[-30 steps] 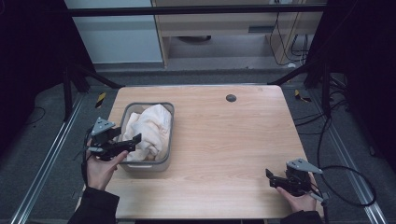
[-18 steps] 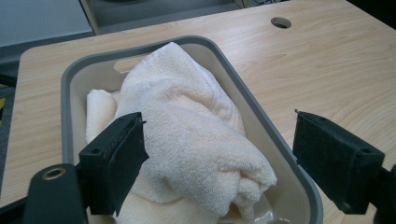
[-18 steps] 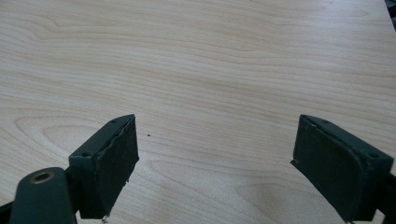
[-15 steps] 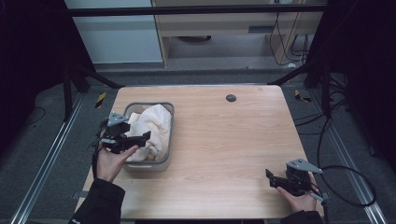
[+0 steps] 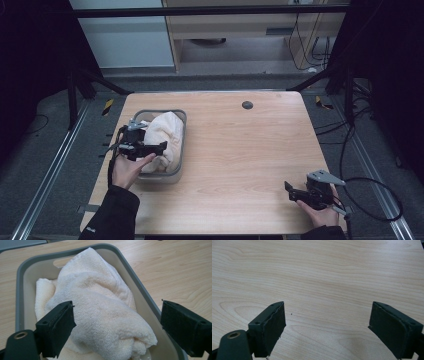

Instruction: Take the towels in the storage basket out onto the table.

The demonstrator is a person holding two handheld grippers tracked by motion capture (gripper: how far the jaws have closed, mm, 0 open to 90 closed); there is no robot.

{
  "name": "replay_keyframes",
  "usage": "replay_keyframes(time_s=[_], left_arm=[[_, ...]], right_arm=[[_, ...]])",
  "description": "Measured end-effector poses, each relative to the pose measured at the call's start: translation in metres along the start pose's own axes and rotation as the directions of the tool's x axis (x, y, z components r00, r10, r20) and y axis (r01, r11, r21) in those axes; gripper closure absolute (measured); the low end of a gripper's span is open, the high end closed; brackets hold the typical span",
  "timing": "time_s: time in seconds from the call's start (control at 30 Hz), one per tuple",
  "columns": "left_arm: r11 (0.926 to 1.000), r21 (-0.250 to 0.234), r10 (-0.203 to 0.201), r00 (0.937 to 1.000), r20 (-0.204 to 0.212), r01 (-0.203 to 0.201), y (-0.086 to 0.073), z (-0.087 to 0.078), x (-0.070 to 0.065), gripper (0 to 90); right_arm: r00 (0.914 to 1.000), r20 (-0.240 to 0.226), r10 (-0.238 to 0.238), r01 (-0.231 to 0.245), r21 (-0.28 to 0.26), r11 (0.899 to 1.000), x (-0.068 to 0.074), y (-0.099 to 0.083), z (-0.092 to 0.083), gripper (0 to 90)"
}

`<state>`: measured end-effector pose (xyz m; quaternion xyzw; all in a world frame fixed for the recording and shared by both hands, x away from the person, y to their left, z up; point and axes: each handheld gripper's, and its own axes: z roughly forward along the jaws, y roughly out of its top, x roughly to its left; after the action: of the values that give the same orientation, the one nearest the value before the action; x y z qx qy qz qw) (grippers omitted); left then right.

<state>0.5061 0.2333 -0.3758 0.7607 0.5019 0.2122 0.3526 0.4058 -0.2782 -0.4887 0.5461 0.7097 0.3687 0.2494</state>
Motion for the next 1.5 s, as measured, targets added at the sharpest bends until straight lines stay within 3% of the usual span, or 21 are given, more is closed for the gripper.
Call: replay_keyframes(time_s=[0.5,0.9,1.13,1.4,1.5], left_arm=[[0.9982,0.052,-0.028,0.9996,-0.006,0.028,-0.006,0.021,0.006,5.3],[0.9952,0.096,-0.020,0.9998,-0.009,0.021,-0.012,0.031,0.004,2.1],[0.9929,0.116,-0.024,0.9991,-0.034,0.028,-0.017,0.039,0.000,0.0],[0.9888,0.136,-0.057,0.9977,-0.037,0.061,-0.019,0.047,0.002,0.0],[0.9819,0.165,-0.088,0.9954,-0.038,0.093,-0.022,0.054,0.005,1.4]], right_arm=[[0.9997,-0.012,-0.020,0.020,0.013,1.000,0.001,-0.001,0.003,12.0],[0.9990,-0.024,-0.037,0.037,0.029,0.999,0.002,-0.002,0.006,10.6],[0.9991,-0.024,-0.034,0.035,0.043,0.998,0.002,-0.002,0.007,8.2],[0.9987,-0.032,-0.040,0.042,0.064,0.997,0.003,-0.002,0.008,6.6],[0.9984,-0.027,-0.049,0.051,0.067,0.996,0.003,-0.002,0.009,6.5]])
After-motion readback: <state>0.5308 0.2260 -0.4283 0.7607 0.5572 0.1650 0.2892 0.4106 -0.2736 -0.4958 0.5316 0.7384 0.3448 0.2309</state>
